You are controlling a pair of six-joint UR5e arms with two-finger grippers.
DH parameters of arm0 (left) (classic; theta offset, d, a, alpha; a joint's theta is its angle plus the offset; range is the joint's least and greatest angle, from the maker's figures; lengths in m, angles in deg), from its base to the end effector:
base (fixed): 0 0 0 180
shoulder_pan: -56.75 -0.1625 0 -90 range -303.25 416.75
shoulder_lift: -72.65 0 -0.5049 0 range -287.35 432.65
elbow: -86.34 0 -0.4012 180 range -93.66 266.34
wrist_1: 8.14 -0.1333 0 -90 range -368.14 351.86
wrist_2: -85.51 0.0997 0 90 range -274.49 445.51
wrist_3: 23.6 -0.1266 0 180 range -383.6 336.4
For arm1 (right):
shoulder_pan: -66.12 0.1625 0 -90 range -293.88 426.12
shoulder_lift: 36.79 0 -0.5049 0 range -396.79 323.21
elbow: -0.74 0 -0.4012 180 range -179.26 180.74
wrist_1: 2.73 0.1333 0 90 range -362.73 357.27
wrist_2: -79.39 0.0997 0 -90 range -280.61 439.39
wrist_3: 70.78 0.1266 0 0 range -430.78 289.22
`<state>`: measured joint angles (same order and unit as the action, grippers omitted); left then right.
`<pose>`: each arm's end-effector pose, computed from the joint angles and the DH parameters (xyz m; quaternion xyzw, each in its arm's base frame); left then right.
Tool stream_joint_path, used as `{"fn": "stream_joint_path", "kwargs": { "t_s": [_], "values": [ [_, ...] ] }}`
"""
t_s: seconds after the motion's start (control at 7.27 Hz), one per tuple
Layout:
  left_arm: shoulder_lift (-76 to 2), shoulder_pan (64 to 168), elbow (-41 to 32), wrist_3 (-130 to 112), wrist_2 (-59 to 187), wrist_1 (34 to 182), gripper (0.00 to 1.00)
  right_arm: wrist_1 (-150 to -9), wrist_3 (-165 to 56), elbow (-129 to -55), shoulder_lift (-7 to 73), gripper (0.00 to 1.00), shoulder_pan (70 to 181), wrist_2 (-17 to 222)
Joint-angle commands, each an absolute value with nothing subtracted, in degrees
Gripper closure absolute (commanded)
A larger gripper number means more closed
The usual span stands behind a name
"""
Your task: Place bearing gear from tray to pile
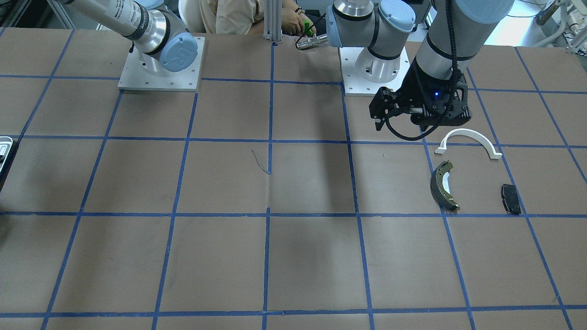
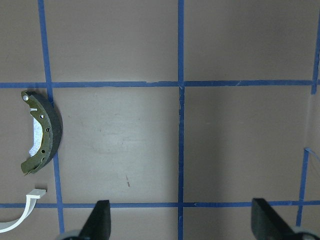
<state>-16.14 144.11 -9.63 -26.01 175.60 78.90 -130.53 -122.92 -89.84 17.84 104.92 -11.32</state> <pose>-0.1106 -0.4904 0.5043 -0.0020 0.9999 0.0157 0.0001 -0.4792 -0.5543 0.2154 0.0081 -0.9998 0.0052 0.0165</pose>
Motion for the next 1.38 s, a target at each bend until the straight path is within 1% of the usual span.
{"fn": "stream_joint_path", "kwargs": {
  "t_s": [0.0, 0.28, 0.41, 0.55, 0.69, 0.83, 0.96, 1.1, 1.24],
  "values": [
    [-15.94, 144.11, -9.81, -26.06, 175.6, 78.96, 0.0, -132.44, -122.64, -89.61, 17.27, 0.16, 105.32, -10.61],
    [-15.94, 143.94, -9.81, -26.06, 175.6, 78.87, 0.0, -131.67, -122.99, -89.61, 17.35, 0.52, 105.67, -10.7],
    [-15.94, 143.93, -9.72, -26.06, 175.6, 78.87, 0.0, -131.23, -123.25, -89.61, 17.35, 0.65, 105.67, -10.7],
    [-15.94, 143.93, -9.81, -26.06, 175.6, 78.87, 0.0, -131.14, -123.16, -89.7, 17.35, 0.81, 105.67, -10.87],
    [-15.94, 143.93, -9.72, -26.06, 175.6, 78.87, 0.0, -131.31, -122.9, -89.7, 17.53, 0.88, 105.67, -11.31],
    [-15.94, 143.93, -9.72, -26.06, 175.6, 78.87, 0.0, -131.83, -122.81, -89.44, 18.31, 0.93, 105.67, -10.88],
    [-15.94, 143.85, -9.72, -26.15, 175.6, 78.69, 0.0, -131.75, -122.72, -89.43, 20.67, 0.95, 106.89, -10.61],
    [-15.94, 143.85, -9.81, -26.06, 175.6, 78.34, 0.0, -131.4, -121.94, -89.52, 23.39, 0.95, 111.34, -10.7],
    [-15.94, 143.85, -9.81, -26.06, 175.6, 78.34, 0.0, -130.88, -114.62, -90.04, 24.98, 0.95, 117.91, -10.7]
  ]
}}
